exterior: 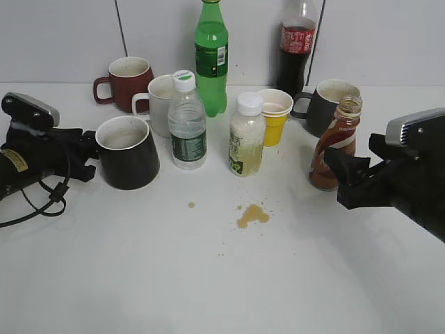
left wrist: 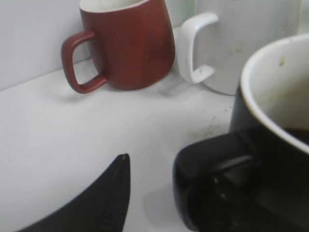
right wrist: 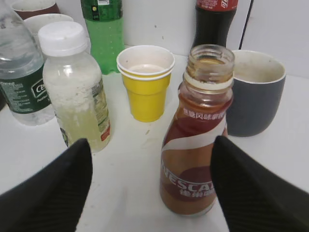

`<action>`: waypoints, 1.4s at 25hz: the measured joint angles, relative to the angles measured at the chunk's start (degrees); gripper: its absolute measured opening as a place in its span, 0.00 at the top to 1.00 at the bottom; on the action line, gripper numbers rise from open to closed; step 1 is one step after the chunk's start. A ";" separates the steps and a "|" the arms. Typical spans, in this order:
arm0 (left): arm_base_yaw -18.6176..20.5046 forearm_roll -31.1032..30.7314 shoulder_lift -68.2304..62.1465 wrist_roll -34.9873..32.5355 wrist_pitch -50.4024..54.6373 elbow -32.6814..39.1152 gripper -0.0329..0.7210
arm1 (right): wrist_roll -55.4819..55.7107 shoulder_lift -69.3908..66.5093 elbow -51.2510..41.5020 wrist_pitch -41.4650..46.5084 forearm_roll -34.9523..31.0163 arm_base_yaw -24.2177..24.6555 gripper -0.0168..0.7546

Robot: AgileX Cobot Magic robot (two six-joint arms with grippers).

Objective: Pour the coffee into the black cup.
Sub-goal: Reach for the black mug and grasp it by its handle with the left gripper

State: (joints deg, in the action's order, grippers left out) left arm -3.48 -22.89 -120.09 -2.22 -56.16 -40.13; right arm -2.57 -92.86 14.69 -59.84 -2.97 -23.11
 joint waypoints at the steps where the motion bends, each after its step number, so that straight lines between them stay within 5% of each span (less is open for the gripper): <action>1: 0.00 -0.55 -0.73 0.00 0.21 -0.70 0.52 | 0.07 0.00 0.00 -0.23 0.00 0.00 0.24; 11: 0.00 -2.24 -6.27 0.11 -1.31 -8.31 0.53 | -0.10 0.00 0.00 -0.35 0.00 0.00 0.24; 17: 0.00 -5.34 -10.43 1.51 -5.77 -12.45 0.63 | -0.93 0.00 0.00 -0.38 0.00 0.00 0.24; 23: 0.19 -10.07 -10.88 8.58 -6.62 -12.96 0.61 | -1.28 0.00 0.00 -0.38 0.00 0.00 0.24; 35: 0.19 -9.47 -11.06 9.36 -9.09 -13.01 0.59 | -2.42 0.00 0.00 -0.38 -0.28 0.00 0.24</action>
State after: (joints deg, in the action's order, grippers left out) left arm -3.29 -32.36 -131.15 7.14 -65.25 -53.14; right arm -4.99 -92.86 14.69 -60.23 -3.25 -23.11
